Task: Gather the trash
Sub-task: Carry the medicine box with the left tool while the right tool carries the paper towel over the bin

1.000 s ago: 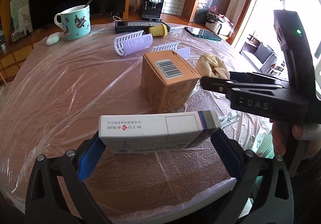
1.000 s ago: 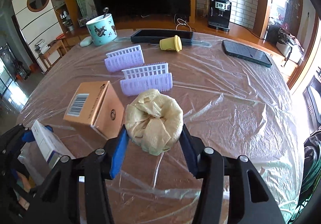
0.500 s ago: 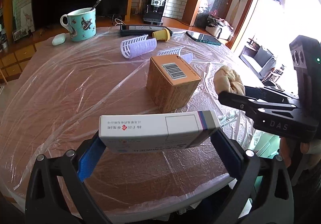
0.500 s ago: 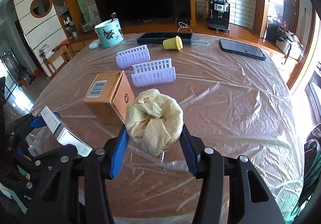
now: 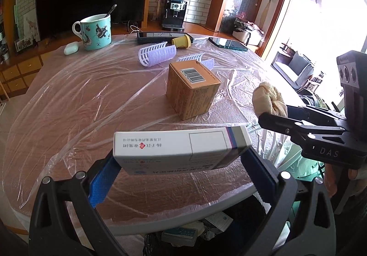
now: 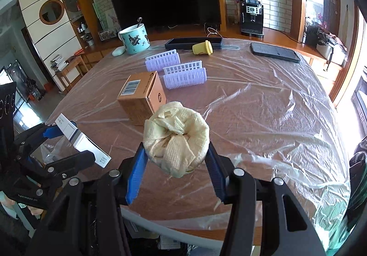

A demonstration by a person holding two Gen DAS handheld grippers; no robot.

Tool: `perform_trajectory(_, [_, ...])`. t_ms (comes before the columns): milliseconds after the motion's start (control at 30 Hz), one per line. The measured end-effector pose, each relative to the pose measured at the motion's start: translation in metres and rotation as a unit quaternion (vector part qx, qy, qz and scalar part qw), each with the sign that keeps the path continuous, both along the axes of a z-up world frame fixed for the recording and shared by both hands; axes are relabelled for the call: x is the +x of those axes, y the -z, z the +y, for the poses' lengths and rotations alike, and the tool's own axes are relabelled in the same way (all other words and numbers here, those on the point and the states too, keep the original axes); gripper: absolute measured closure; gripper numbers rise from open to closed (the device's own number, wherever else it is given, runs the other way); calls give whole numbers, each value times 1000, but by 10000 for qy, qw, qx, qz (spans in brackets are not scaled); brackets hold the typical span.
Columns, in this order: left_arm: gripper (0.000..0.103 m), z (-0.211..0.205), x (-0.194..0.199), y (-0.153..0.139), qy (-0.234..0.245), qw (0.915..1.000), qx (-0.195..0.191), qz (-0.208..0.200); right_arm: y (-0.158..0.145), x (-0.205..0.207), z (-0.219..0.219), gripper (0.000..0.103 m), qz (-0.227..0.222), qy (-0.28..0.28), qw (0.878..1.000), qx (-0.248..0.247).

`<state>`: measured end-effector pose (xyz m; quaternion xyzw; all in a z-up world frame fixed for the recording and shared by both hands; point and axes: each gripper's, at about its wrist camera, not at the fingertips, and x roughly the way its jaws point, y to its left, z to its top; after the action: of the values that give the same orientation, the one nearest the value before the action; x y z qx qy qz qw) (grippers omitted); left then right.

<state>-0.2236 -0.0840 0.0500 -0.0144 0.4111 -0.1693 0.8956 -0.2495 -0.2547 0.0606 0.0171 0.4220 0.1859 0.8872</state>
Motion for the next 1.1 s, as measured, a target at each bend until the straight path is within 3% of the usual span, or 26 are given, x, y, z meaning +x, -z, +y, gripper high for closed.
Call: perform_trajectory(1100, [2, 6, -60, -4, 360, 9991, 170, -134, -6, -79, 9, 53, -88, -439, 9990, 52])
